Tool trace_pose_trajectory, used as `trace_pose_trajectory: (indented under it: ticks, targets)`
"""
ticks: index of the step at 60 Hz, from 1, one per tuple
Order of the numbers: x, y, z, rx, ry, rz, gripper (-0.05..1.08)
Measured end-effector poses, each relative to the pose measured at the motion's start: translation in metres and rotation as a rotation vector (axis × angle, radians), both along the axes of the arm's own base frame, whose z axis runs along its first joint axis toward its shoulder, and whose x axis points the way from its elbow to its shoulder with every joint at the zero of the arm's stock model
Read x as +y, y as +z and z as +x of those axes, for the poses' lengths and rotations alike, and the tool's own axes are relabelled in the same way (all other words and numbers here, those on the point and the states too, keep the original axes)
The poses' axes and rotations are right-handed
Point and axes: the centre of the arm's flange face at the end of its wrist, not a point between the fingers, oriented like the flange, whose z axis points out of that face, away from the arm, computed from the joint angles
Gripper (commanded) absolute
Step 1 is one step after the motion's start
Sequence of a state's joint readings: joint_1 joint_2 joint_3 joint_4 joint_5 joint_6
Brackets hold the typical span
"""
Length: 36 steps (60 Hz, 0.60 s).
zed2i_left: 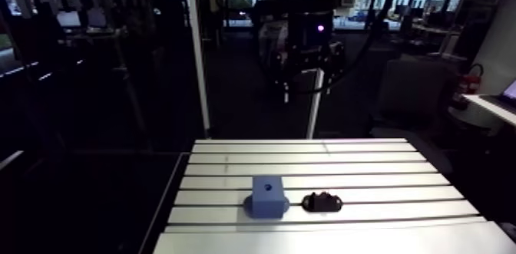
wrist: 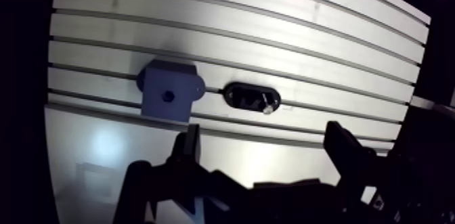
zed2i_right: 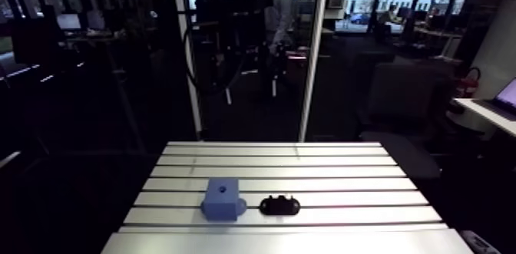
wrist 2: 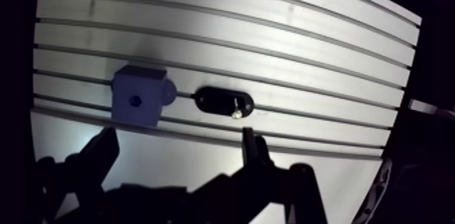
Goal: Pick up the M10 bolt and insert it into the hex recess until seated.
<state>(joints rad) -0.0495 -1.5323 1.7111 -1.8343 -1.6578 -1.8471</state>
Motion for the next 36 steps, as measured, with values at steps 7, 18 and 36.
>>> trace_pose_trajectory:
  ticks: [7, 18, 36]
  targets:
    - [0.013, -0.014, 0.011, 0.042, 0.078, 0.010, 0.01]
    - [0.029, -0.037, 0.021, 0.070, 0.153, 0.026, 0.01]
    - [0.059, -0.075, 0.030, 0.114, 0.189, -0.023, 0.01]
